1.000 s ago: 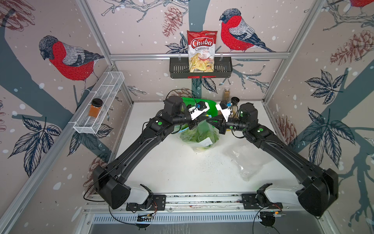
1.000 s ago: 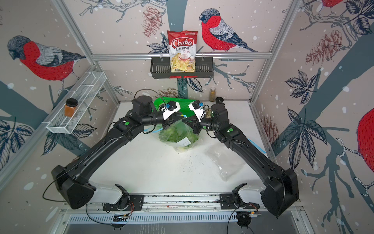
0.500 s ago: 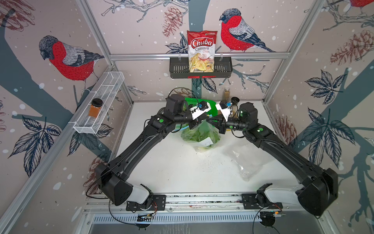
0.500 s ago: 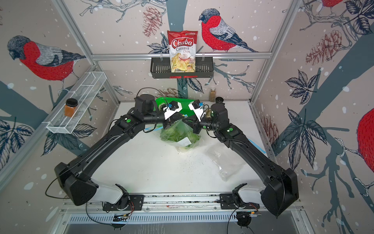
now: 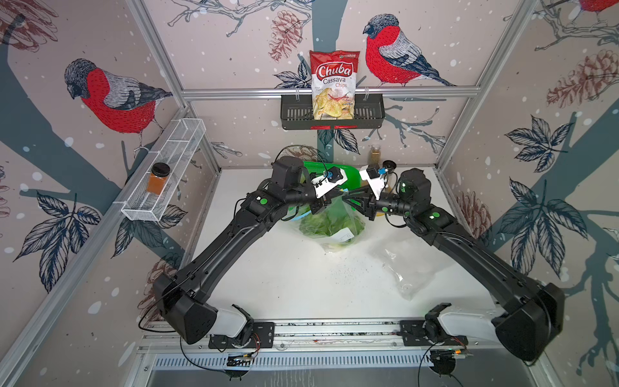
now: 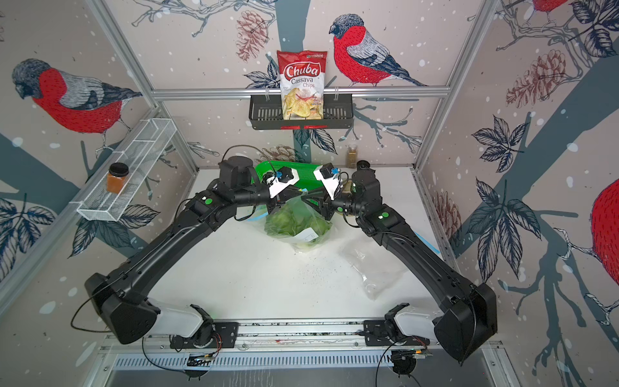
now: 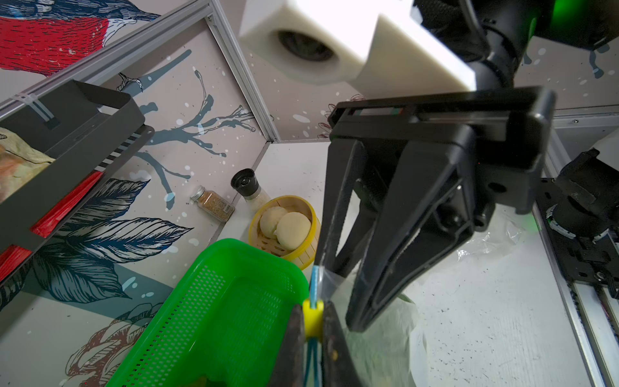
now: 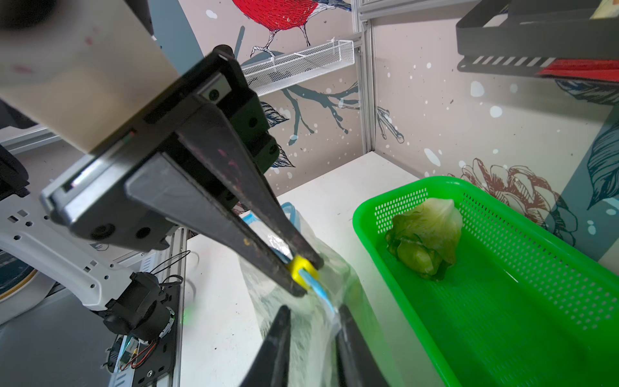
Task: Put the chinese cabbages into a zipper bag and zip it
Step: Zip the zipper on the zipper food storage bag.
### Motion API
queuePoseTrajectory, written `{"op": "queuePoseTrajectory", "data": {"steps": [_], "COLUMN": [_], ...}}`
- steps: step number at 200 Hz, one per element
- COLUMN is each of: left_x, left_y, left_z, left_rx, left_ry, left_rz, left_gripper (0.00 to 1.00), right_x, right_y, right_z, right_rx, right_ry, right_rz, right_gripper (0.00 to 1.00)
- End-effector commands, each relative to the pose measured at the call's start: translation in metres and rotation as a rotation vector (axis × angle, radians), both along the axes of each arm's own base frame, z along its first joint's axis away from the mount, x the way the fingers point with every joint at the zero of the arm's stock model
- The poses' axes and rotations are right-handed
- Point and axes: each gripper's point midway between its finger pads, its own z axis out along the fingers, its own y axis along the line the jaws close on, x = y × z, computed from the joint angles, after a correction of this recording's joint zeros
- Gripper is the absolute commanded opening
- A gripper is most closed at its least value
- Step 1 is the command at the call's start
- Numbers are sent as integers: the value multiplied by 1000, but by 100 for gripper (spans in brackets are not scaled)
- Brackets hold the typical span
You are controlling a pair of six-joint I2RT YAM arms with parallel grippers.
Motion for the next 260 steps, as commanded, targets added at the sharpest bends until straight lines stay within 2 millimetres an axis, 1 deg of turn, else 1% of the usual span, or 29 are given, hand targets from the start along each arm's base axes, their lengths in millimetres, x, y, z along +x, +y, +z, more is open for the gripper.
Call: {"op": "queuePoseTrajectory", "data": {"steps": [1, 24, 44, 70, 82, 96, 111, 134, 155, 181, 220, 260], "left_x": [-2, -2, -3, -3, -2, -1, 0, 0, 0, 2, 0, 5], "left_y": [1, 0, 1, 2, 2, 3, 4, 5, 8, 16, 24, 32], "left_z": [2, 2, 4, 6, 6, 4, 3, 2, -1, -9, -8, -20], "left_rx": [3, 3, 0, -4, -4, 0, 6, 7, 12, 24, 22, 59], "left_ry": [-18, -16, -22, -28, -30, -32, -31, -24, -3, 12, 0, 27], "left_rz": [-10, -12, -10, -9, -5, 4, 13, 21, 46, 97, 130, 187], "left_gripper": [0, 0, 0, 0, 0, 0, 0, 0, 0, 0, 0, 0], "right_x": [1, 4, 6, 7, 4, 6, 10, 15, 20, 27, 27, 31], "right_y": [2, 5, 7, 9, 8, 8, 6, 4, 2, -1, -3, -8], "right_z": [13, 13, 11, 10, 12, 8, 4, 4, 8, 13, 16, 17], "right_rx": [21, 16, 12, 14, 23, 13, 4, 9, 18, 39, 63, 69], "right_ry": [-52, -57, -52, -52, -55, -44, -41, -41, -54, -58, -72, -74], "right_rz": [11, 19, 28, 32, 41, 33, 3, -35, -78, -134, -156, -195], "right_gripper": [22, 16, 16, 10, 7, 0, 0, 0, 0, 0, 0, 0]}}
